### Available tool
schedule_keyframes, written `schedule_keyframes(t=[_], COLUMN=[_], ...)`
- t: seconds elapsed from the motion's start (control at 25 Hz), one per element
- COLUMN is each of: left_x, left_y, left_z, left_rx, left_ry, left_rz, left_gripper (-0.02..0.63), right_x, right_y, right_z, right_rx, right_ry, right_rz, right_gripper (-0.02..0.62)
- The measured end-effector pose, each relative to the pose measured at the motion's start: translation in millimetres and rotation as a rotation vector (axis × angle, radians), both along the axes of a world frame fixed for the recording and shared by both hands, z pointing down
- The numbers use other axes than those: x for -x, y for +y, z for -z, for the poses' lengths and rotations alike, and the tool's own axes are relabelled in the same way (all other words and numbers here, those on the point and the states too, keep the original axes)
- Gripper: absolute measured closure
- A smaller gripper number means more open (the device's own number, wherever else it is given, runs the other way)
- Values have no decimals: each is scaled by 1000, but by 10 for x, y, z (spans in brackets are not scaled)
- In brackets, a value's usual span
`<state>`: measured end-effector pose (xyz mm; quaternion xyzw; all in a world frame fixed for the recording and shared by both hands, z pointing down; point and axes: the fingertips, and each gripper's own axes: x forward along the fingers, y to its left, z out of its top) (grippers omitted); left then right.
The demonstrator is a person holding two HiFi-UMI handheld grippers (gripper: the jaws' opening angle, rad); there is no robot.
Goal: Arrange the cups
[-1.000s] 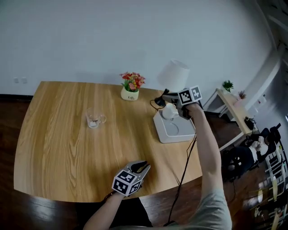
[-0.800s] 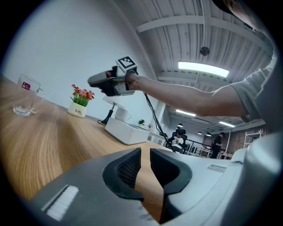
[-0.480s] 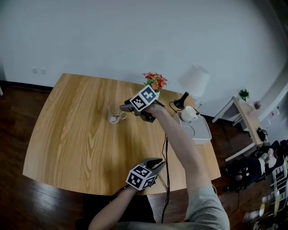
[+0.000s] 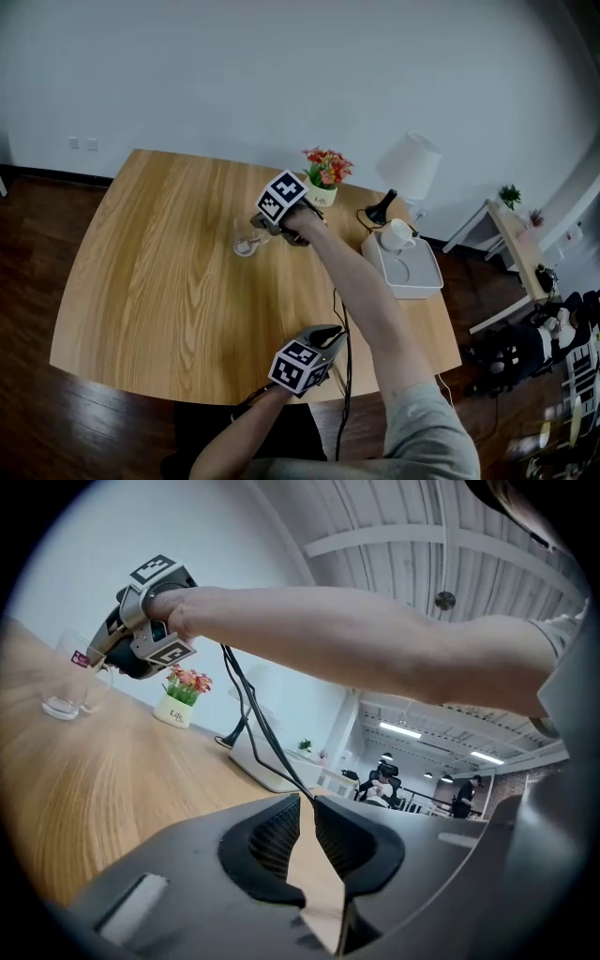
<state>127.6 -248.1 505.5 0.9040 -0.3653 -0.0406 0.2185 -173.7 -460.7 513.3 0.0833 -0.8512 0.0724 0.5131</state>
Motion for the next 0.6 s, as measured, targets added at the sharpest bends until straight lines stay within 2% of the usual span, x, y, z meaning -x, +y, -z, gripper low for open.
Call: schedule_keyframes(t=[0.12,0.32,0.48,0.6], left_x=[2,46,75,35], left_y=[-14,6,31,7], left_z=[7,26,-29,-33], left_rx=[-7,-2,-7,-15], left_ry=[-12,1,-8,-25], left_rz=[4,-6,-8,-14], left_gripper=[563,563,563,563], right_x=[-123,-655,-1289,-1954], right_y=[-28,-33,-12,-83], right_z=[53,324,650,914], right_rx=[-9,-3,-2,-27], right_ry=[-6,-55,-127,-140], right_rz=[-24,-76,-146,-221], right_gripper=[563,563,563,563])
